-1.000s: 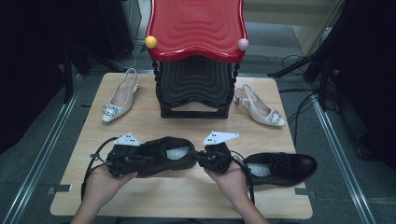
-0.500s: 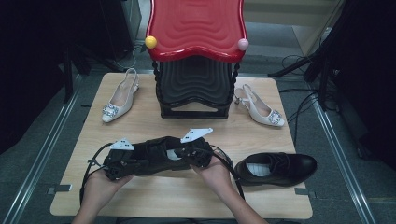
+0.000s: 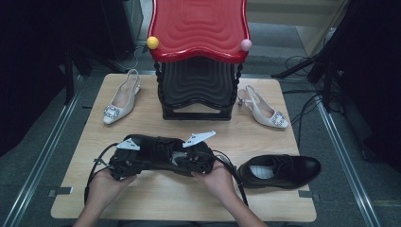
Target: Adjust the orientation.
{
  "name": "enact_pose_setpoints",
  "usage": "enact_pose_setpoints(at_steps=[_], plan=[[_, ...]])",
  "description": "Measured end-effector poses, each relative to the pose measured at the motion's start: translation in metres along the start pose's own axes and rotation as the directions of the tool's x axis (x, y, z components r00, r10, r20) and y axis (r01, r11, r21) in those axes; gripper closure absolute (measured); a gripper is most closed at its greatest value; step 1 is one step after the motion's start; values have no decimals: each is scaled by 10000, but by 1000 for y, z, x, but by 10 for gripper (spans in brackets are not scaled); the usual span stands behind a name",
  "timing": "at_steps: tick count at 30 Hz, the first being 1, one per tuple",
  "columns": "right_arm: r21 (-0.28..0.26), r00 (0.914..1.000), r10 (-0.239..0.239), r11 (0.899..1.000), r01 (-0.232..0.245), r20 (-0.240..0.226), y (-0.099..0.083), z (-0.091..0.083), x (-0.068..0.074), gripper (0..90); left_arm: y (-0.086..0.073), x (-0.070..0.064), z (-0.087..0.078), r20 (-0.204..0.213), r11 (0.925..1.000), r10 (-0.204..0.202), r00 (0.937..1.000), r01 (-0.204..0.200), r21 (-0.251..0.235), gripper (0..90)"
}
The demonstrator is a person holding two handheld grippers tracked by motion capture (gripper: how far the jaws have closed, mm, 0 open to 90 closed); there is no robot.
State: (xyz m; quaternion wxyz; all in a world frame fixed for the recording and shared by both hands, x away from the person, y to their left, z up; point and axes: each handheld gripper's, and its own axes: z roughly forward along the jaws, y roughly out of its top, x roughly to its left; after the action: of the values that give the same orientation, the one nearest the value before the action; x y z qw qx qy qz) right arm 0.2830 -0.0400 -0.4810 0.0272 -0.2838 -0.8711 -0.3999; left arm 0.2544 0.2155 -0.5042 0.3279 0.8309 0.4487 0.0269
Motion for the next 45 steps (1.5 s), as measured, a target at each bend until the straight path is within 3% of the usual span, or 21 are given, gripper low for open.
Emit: enact_pose_setpoints(at_steps=[1,2,4,7,17,21,22,23,24,29,31,34,35,37,45], plan=[[-4,9999,60,10000,-60,82,0,0,1,900,1,-2,8,82,9992,113,9999,-116,381,880],[-4,9999,60,10000,-60,82,0,0,1,900,1,-2,8,82,9992,113,9999,-116,381,876],[235,9993,297,9993,-292,-232,-2,0,-1,900,6,-5,13,484,9998,130,9987,-136,116,876],[220,9983,558,9982,-555,-157,-6,-2,-1,900,11,-5,11,682,9993,144,9976,-120,-350,877],[315,9982,600,9977,-602,63,-11,-8,12,900,16,-2,16,890,9992,287,9956,-260,-314,879],[287,9980,630,9976,-626,-110,-12,-15,13,900,19,-1,17,925,9988,411,9949,-385,-293,876],[-72,9987,429,9991,-427,286,-12,-25,13,900,20,0,16,888,9987,442,9951,-417,-304,876],[-72,9987,429,9991,-427,286,-12,-25,13,900,20,0,16,888,9987,442,9951,-417,-304,876],[-380,9964,401,9986,-373,751,-12,-35,8,900,20,1,14,862,9985,401,9955,-368,-401,875],[-777,9922,822,9942,-750,941,-16,-51,-8,900,20,8,10,755,9980,218,9969,-172,-601,871],[-838,9871,973,9927,-871,1271,-20,-56,-16,900,19,10,10,677,9977,110,9976,-64,-679,870],[-933,9850,1065,9912,-943,1357,-22,-56,-19,900,19,13,10,642,9981,126,9979,-86,-609,869],[-751,9779,1106,9923,-986,1774,-24,-54,-22,900,20,14,11,631,9984,114,9979,-78,-558,868],[-748,9728,1160,9919,-1029,2003,-25,-52,-24,900,20,14,13,642,9986,106,9979,-72,-524,867],[-430,9779,1193,9926,-1136,1715,-29,-42,-24,900,22,16,18,682,9992,71,9976,-44,-391,861]])
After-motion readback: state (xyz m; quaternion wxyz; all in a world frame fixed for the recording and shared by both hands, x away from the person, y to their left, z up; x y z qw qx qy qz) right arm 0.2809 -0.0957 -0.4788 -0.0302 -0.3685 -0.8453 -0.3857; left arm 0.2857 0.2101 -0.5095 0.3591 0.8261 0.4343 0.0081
